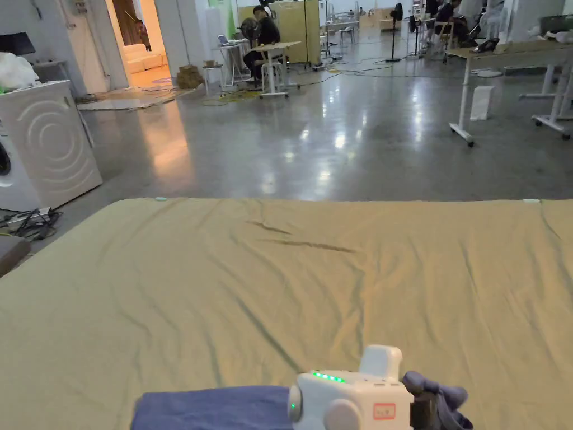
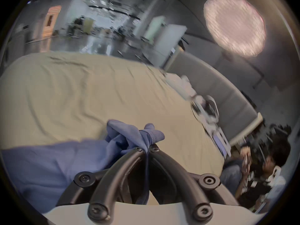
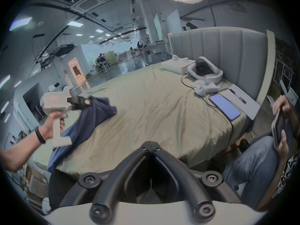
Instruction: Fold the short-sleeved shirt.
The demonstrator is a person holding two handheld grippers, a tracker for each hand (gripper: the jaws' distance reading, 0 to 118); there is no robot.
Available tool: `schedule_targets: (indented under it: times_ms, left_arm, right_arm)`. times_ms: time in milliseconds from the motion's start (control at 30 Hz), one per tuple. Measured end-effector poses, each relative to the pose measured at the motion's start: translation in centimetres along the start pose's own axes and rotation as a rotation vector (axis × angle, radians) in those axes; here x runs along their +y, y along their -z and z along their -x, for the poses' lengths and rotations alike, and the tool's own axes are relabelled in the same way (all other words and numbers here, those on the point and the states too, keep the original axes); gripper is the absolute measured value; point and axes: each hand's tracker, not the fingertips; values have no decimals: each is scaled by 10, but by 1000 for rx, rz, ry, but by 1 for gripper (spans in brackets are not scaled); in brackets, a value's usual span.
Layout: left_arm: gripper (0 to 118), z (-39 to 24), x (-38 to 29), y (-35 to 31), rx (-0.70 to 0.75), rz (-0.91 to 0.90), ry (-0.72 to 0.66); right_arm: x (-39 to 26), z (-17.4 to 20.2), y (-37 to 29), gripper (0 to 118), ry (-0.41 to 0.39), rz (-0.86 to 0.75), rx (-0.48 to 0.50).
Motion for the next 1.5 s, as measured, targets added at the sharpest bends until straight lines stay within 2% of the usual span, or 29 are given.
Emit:
schedule_targets:
  times_ms: [100,200,300,367,400,433,467,500,633,767,900,967,1033,1100,1133,1200,1233,1300,1500]
  left_arm:
    - [3,-63,-38,56,-122,107,63]
    - [3,-114,-61,93,-215,132,106]
    - [3,-138,-75,116,-207,162,116]
    - [8,-139,-80,116,-179,172,126]
    - [19,-134,-80,113,-203,164,120]
    - [50,-128,-80,104,-240,140,103]
    - [73,-122,-77,92,-247,135,104]
    - [84,-116,-71,72,-239,104,123]
    - [86,-82,-37,-51,-74,-93,213]
    - [86,-55,-27,-206,158,-293,232]
    - [86,-62,-51,-341,432,-484,266]
    - [86,-75,-69,-387,573,-554,266]
    - [86,-89,-90,-420,642,-626,263]
    - [81,-101,-107,-440,680,-676,279]
    - [65,-107,-115,-447,702,-692,276]
    - [22,-114,-129,-453,737,-715,262]
    - [10,-115,-133,-454,725,-711,264]
    - [0,-113,-140,-453,677,-703,261]
    - [0,-114,-148,-444,658,-627,244]
  right_arm:
    - [-5,-9,-6,0,3,9,-40]
    - [-7,-15,-11,0,19,14,-69]
    - [-10,-15,-17,0,31,4,-78]
    - [-12,-15,-17,0,31,3,-80]
    - [-12,-15,-16,0,28,6,-77]
    - [-13,-14,-15,0,22,7,-73]
    - [-13,-14,-13,0,19,9,-66]
    - [-12,-13,-8,0,19,14,-47]
    - [4,2,9,0,0,-11,50]
    - [33,38,18,0,-117,-104,129]
    - [58,79,20,0,-237,-202,202]
    - [66,97,17,0,-285,-263,228]
    - [71,114,7,0,-312,-386,275]
    - [76,126,-1,0,-321,-444,316]
    - [77,132,-3,0,-327,-458,302]
    - [79,138,-3,0,-340,-451,303]
    - [79,140,-3,0,-346,-448,304]
    - [79,140,-3,0,-354,-439,301]
    - [74,134,-5,0,-343,-408,274]
